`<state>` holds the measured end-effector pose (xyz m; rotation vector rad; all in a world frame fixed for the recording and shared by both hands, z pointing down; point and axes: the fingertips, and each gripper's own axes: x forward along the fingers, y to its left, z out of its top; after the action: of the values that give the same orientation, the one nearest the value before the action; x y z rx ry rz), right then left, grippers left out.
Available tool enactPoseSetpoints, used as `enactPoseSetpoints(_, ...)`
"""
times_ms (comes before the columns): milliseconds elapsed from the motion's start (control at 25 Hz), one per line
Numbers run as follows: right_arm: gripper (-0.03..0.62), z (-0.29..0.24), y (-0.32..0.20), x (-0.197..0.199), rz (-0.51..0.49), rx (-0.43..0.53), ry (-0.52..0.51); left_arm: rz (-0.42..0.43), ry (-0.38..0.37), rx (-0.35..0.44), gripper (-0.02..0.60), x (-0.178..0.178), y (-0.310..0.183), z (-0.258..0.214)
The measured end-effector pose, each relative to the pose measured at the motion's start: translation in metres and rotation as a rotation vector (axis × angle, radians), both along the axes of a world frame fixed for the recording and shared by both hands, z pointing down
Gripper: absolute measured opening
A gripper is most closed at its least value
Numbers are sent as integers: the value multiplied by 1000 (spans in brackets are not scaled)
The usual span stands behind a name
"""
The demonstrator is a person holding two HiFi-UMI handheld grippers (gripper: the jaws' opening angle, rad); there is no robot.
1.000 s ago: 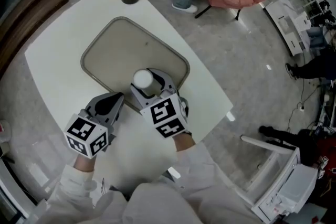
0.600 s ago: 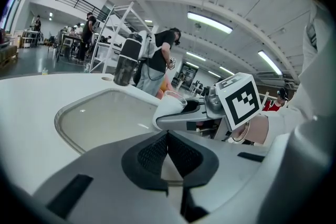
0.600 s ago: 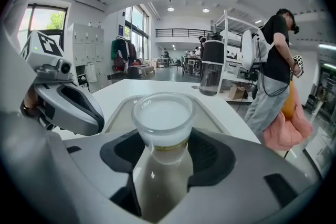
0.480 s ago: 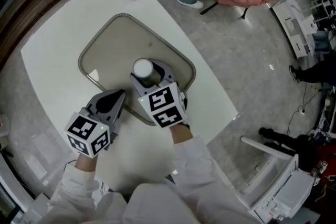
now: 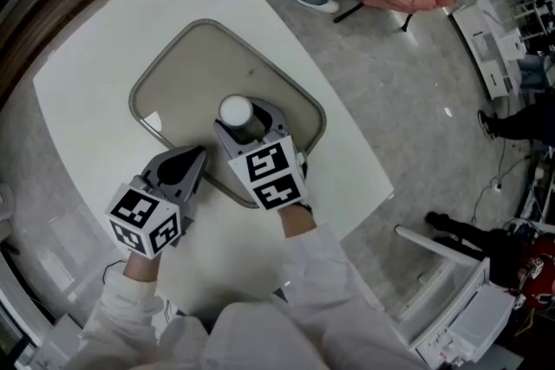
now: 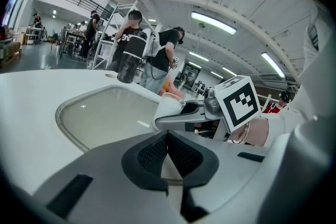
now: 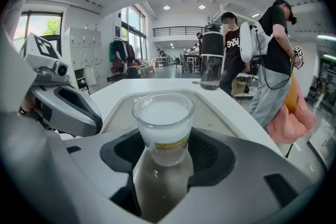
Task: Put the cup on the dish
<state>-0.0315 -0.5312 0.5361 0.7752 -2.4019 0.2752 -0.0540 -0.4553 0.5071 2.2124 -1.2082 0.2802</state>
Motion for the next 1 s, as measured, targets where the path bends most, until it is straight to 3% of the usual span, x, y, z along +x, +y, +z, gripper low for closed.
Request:
enactPoseSetpoints(480,262,3,2,-3,-6,9,-6,2,5,-4,8,2,4,3)
enactPoseSetpoints(1000,307,-4,10,15,86,4,-16,-2,-15,41,8,2,18,-19)
